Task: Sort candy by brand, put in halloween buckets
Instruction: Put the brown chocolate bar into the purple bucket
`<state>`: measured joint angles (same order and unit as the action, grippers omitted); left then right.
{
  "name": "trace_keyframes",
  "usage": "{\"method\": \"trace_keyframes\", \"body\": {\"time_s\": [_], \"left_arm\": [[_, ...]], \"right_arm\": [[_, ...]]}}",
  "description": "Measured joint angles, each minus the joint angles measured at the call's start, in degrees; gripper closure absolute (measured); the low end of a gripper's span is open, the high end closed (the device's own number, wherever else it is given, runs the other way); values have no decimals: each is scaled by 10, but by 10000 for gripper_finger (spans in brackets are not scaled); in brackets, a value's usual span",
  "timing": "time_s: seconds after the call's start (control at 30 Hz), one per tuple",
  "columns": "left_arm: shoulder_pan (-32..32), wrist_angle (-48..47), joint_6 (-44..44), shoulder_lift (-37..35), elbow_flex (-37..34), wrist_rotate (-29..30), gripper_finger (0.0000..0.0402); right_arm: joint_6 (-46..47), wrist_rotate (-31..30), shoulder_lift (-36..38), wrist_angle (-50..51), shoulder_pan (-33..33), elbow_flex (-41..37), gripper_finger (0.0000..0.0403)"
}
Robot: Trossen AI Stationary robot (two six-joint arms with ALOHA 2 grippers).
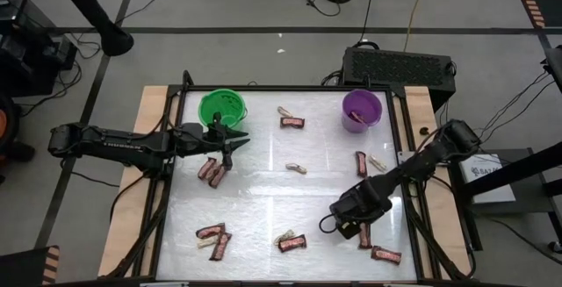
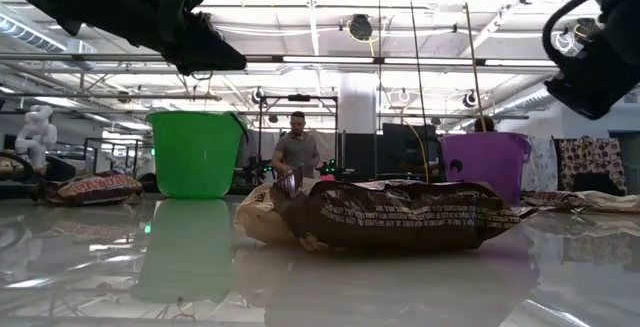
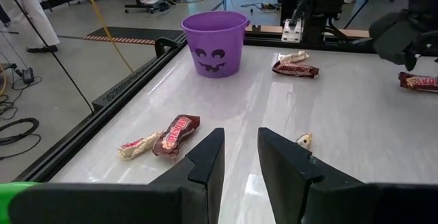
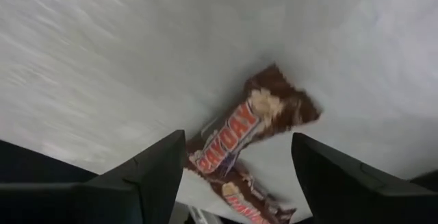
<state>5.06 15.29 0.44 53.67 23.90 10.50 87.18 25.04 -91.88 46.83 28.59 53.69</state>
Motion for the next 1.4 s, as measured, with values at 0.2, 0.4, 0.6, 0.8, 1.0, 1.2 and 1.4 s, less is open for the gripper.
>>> {"method": "trace_keyframes", "body": {"time_s": [0.2, 0.4, 0.6, 0.8, 1.0, 1.2, 1.4], "left_arm": [[0, 0, 0, 0, 0, 0, 304], [0, 0, 0, 0, 0, 0, 304], [0, 0, 0, 0, 0, 0, 304], [0, 1, 0, 0, 0, 0, 304], [0, 2, 0, 0, 0, 0, 304], [0, 2, 0, 0, 0, 0, 304], [0, 5, 0, 0, 0, 0, 304]], "right_arm": [[58, 2, 0, 0, 34, 0, 145], [80, -24, -2, -5, 51, -2, 145], [82, -23, -3, -89, 48, -55, 145], [73, -21, -3, -117, 40, -80, 145], [53, -23, -3, -114, 36, -81, 175], [39, -25, -3, -112, 33, -81, 242], [-32, -25, -3, -128, 1, -81, 297]]}}
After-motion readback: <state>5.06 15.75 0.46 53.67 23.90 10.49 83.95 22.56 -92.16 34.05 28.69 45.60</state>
